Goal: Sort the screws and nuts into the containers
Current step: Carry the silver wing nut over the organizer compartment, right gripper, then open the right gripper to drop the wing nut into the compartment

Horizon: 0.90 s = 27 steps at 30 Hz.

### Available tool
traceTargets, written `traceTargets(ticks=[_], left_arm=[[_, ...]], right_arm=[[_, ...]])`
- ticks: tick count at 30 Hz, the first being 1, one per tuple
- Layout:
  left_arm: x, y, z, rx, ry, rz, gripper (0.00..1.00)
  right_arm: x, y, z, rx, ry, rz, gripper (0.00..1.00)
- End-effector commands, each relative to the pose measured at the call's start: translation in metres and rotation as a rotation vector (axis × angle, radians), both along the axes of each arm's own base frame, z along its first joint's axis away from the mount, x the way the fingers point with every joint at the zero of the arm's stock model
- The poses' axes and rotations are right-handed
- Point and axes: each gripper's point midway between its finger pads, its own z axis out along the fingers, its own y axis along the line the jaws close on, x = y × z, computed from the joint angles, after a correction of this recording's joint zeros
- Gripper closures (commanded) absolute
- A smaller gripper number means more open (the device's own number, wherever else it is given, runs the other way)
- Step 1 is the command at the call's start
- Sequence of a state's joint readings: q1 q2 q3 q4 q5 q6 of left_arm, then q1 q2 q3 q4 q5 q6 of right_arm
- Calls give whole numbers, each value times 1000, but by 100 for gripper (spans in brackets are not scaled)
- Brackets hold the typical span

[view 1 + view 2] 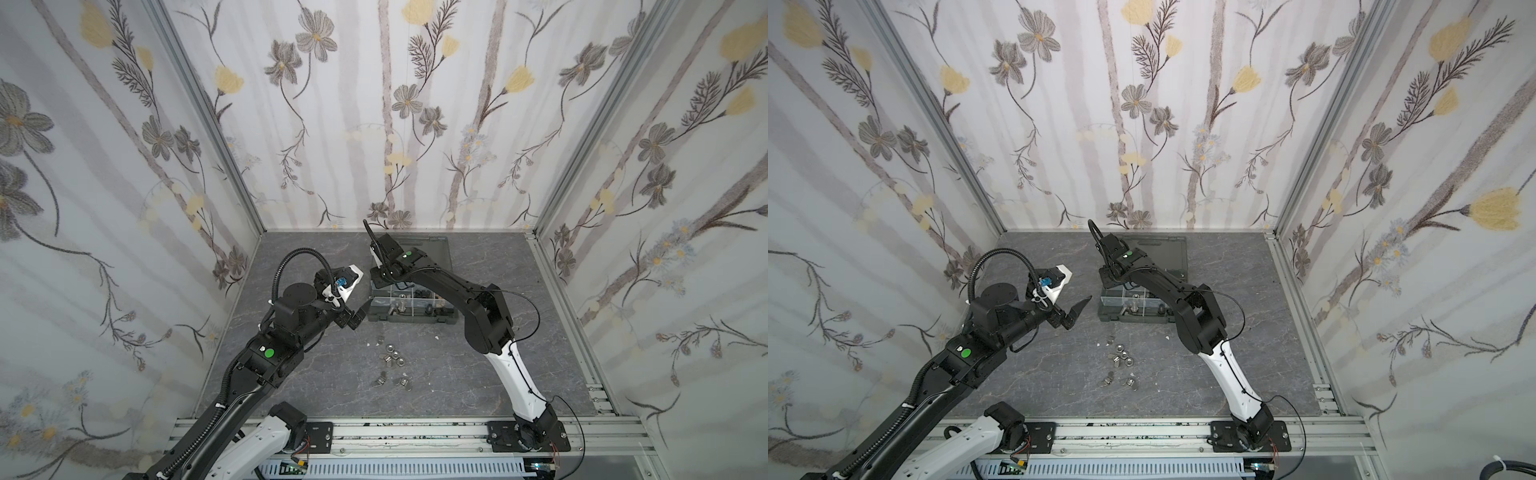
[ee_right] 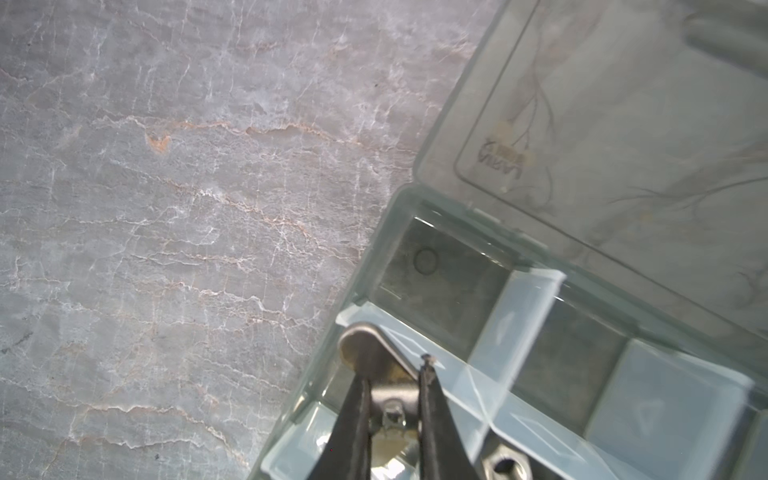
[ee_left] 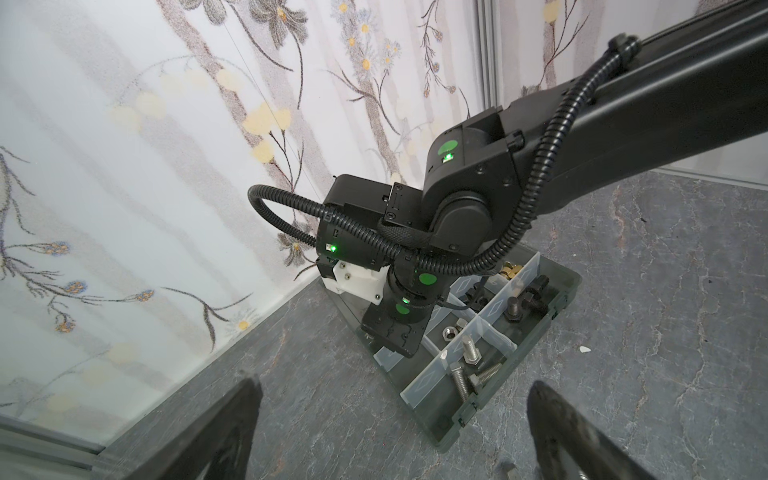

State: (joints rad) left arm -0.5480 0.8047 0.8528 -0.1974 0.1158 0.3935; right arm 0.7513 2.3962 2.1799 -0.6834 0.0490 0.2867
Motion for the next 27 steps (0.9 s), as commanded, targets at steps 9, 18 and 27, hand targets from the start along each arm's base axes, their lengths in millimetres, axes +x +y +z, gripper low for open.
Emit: traceTargets(ticks=[9,18,27], left_arm=[[1,1,-4,15,-14,4,0],[0,1,-3,14,-18,0,0],[-1,1,1,12,-30,-6,0]], right_arm=[[-10,-4,-25,-54,58,25,89],[-11,-8,-25,-80,51,29,85],[-10,-10,-13,-80,34,27,70]])
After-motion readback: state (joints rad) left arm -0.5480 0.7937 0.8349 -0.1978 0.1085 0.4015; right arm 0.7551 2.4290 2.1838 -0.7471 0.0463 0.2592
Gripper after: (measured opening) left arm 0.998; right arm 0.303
